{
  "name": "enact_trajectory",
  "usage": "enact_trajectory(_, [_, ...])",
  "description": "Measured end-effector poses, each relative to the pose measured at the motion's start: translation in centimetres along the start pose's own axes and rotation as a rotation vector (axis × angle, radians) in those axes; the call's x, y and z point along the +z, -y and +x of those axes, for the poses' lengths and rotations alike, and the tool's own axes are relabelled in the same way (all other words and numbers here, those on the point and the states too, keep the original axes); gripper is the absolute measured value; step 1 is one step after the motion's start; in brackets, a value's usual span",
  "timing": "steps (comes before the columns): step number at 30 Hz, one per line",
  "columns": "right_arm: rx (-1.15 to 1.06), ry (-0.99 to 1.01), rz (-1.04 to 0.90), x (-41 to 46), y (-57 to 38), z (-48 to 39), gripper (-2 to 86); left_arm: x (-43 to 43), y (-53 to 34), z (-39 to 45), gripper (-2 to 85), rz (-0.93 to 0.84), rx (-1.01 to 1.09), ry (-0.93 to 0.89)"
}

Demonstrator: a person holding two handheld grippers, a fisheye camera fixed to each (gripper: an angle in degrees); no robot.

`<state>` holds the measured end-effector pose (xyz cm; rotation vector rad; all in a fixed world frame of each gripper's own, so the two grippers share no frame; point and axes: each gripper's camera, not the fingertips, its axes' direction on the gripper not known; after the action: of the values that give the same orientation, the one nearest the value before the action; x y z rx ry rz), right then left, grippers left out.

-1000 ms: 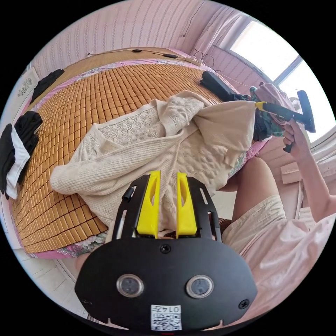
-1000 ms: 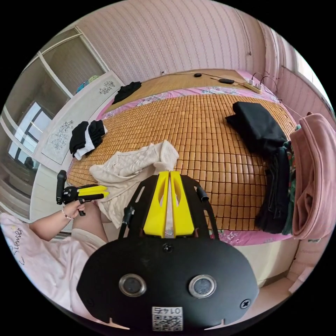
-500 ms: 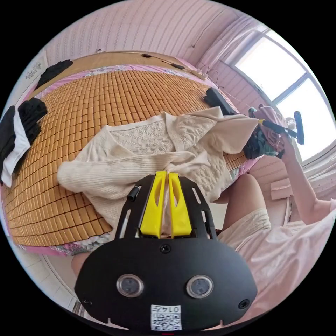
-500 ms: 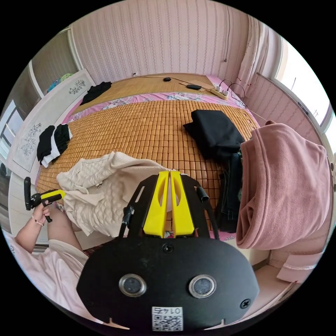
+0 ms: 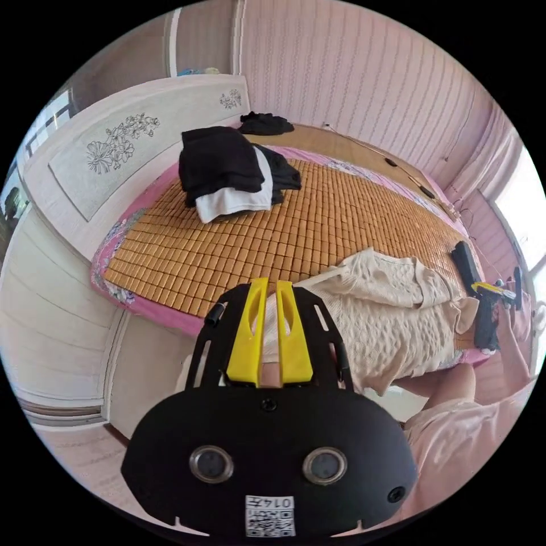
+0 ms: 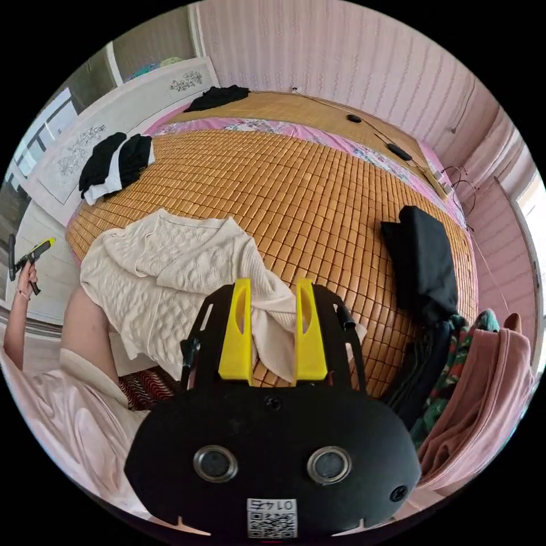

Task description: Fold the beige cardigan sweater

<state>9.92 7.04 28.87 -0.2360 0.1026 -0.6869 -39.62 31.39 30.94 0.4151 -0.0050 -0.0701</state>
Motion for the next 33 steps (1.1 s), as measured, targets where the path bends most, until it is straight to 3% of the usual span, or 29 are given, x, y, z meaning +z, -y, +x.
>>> enact_trajectory(3, [-0.141, 0.031, -0.06, 3.5, 5.3, -3.4, 14.1, 5.4, 3.2, 4.3, 7.1, -0.126, 0.145, -0.094])
enact_trajectory(9, [-0.192, 0.097, -0.29, 12.0, 12.0, -6.6, 12.8, 15.9, 5.2, 8.0, 9.4, -0.478, 0.204, -0.029])
enact_trajectory(15, [-0.201, 0.089, -0.232, 12.9, 12.6, -7.1, 5.4, 15.7, 4.1, 9.9, 1.7, -0.382, 0.346, 0.071])
enact_trajectory(23, [-0.072, 0.187, 0.075, 4.6, 18.8, 0.5, 2.3, 12.1, 10.6, 10.7, -0.3, -0.145, 0.328, 0.062])
enact_trajectory(28, [0.01, 0.019, -0.026, 7.5, 25.0, 2.9, 4.7, 13.4, 16.9, 12.6, 2.8, -0.038, 0.355, 0.101])
enact_trajectory(30, [0.096, 0.072, -0.099, 9.3, 25.7, 3.7, 7.1, 15.3, 18.8, 12.0, 5.1, -0.131, 0.248, 0.038])
enact_trajectory(33, [0.068, 0.203, -0.045, 9.4, 23.6, 1.9, 8.1, 14.0, 17.0, 11.8, 5.6, -0.07, 0.219, -0.036])
